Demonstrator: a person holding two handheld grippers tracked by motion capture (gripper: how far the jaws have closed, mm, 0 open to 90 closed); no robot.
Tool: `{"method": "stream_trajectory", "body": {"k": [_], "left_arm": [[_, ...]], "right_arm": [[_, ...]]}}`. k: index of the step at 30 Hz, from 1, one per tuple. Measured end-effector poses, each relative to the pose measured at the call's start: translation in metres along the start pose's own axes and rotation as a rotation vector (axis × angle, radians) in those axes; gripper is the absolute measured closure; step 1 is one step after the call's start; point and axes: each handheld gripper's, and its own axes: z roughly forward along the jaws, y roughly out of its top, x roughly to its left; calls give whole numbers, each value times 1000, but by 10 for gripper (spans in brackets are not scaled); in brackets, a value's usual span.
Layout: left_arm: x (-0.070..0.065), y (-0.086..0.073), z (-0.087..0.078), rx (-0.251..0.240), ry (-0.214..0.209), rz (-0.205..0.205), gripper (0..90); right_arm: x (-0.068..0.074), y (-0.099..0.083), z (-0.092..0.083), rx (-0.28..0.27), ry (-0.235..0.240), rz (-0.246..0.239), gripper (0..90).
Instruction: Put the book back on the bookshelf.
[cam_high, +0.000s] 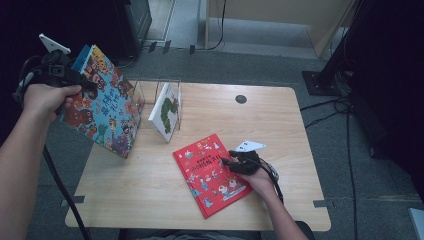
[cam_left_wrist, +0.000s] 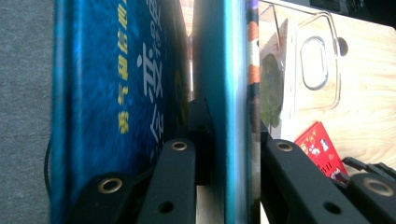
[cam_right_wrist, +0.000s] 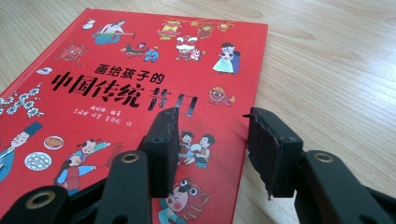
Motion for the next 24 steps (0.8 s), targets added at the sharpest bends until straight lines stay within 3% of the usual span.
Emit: {"method": "stream_trajectory", "body": {"k": [6,11,15,19,23,24], "left_arm": [[0,0,7,27,3,4,777],[2,2,-11,-25,-38,-1,733],[0,4,-22,-24,-4,15,669],[2,2,-29,-39,-7,11,649],[0,-2,-37,-70,23,36,628],[1,-3,-42,-89,3,33,636]], "right_arm": [[0,-3,-4,0,-4,-3,531],[0,-5,-7,2,-11,7,528],[-1,-6,-8,3,-7,22,540],[-3,-6,-8,2,5,36,547],[-4,-6,-9,1,6,45,552],[-5,-6,-9,-3,6,46,552]]}}
